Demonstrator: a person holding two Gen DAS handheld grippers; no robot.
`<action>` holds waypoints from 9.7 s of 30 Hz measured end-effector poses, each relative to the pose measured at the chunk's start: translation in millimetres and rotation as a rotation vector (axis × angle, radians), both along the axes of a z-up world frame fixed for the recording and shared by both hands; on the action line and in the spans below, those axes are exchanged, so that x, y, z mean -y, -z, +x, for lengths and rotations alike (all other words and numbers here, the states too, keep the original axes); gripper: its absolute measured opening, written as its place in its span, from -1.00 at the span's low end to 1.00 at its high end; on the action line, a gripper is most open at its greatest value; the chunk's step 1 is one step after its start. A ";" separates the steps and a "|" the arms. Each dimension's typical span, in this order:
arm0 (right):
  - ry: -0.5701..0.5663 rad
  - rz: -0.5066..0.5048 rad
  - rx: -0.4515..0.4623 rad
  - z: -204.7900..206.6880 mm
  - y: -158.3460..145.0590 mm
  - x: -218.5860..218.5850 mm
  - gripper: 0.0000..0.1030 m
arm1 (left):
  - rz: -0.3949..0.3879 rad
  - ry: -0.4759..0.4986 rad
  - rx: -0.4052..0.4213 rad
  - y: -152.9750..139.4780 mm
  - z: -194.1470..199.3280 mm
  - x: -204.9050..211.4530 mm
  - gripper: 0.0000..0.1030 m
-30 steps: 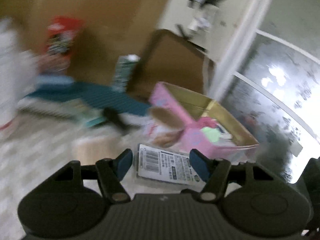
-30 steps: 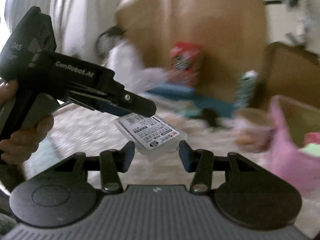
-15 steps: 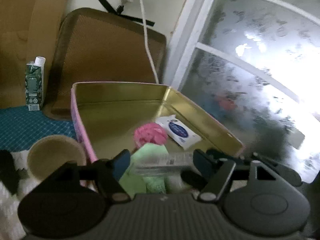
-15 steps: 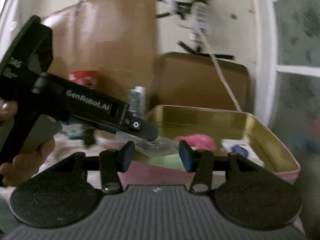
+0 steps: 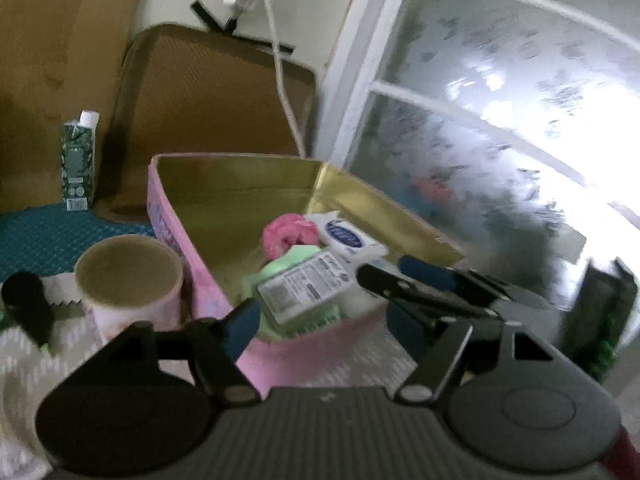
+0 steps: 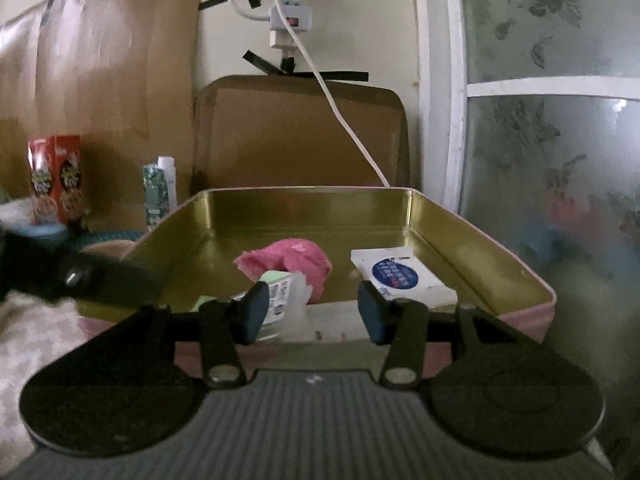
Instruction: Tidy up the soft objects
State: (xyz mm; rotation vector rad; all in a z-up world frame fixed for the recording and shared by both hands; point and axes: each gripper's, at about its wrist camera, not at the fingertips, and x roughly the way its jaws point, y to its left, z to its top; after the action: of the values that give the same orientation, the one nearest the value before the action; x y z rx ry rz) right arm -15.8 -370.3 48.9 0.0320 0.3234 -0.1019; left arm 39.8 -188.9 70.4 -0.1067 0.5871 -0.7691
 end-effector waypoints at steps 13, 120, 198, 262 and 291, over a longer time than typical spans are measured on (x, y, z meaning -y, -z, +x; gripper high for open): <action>-0.246 0.060 0.117 -15.0 -43.4 -70.8 0.01 | -0.059 -0.381 -0.060 30.1 -45.5 -182.4 0.41; -0.741 -0.079 -0.215 -37.8 29.2 -242.2 0.50 | 0.131 -0.688 -0.071 66.0 -20.1 -251.9 0.99; -0.721 0.093 -0.276 -18.8 32.6 -223.1 0.73 | 0.024 -0.610 -0.072 64.5 -20.1 -259.2 0.99; -0.723 0.039 -0.290 -19.6 33.3 -234.3 0.84 | -0.040 -0.595 -0.086 63.0 -23.2 -266.7 0.99; -0.731 0.011 -0.195 -59.1 32.6 -206.9 -0.11 | -0.016 -0.343 -0.169 40.1 -69.6 -200.4 0.39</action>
State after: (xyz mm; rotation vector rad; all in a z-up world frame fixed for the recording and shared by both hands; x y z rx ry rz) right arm -74.9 -163.4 16.3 -0.0864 0.5126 0.6249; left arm -29.7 11.5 30.3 -0.2813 0.7008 -0.4338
